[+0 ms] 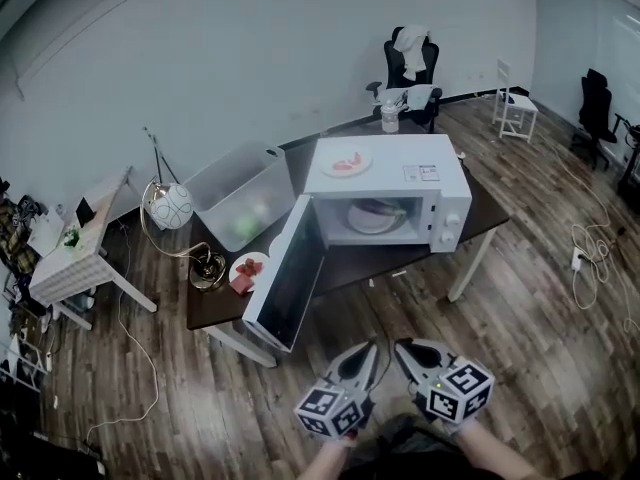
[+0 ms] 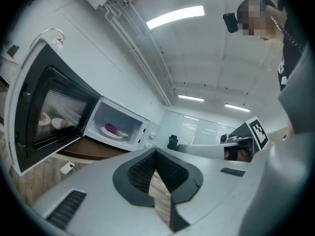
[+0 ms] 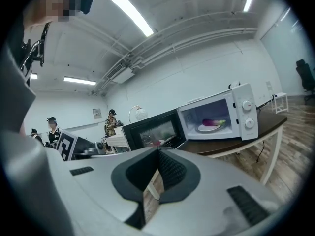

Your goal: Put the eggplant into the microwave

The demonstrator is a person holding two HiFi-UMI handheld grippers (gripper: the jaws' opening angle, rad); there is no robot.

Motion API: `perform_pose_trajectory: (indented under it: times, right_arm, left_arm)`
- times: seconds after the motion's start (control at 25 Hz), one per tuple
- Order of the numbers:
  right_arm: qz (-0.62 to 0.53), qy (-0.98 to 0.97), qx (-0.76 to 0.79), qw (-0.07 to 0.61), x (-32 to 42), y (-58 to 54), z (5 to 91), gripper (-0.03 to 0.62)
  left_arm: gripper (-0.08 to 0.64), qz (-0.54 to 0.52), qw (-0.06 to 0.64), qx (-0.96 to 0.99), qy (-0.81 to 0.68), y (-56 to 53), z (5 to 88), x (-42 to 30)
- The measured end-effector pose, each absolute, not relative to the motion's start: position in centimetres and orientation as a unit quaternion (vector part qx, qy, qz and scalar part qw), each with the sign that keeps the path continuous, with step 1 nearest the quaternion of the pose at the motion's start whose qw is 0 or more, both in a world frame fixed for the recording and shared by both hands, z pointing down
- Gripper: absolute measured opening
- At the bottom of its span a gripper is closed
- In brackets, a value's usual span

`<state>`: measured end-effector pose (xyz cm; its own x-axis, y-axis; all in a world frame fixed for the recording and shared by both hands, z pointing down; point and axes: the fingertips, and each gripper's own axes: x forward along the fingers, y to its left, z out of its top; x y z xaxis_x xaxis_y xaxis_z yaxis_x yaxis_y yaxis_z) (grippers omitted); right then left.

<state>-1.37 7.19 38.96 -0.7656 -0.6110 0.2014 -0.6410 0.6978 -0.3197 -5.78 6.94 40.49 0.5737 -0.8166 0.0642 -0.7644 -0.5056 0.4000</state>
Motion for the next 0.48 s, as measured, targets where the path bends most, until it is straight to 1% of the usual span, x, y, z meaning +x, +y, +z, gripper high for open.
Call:
perform_pose_trajectory:
  times: [0.24,0.48]
  right_arm:
    - [0.201,-0.914,0.349,0.046,-1.9,9.9,40.2,0.0]
    - [0.196,-0.916,0.347,0.051,-3.0,11.7,39.9,0.0]
  left_arm:
    - [-0.003,-0.068,0.211,0.86,-0.459,10.0,41.8,-7.2]
    - [-0.003,-0.075,0.205,0.859,-0.462,12.0,40.9,-8.2]
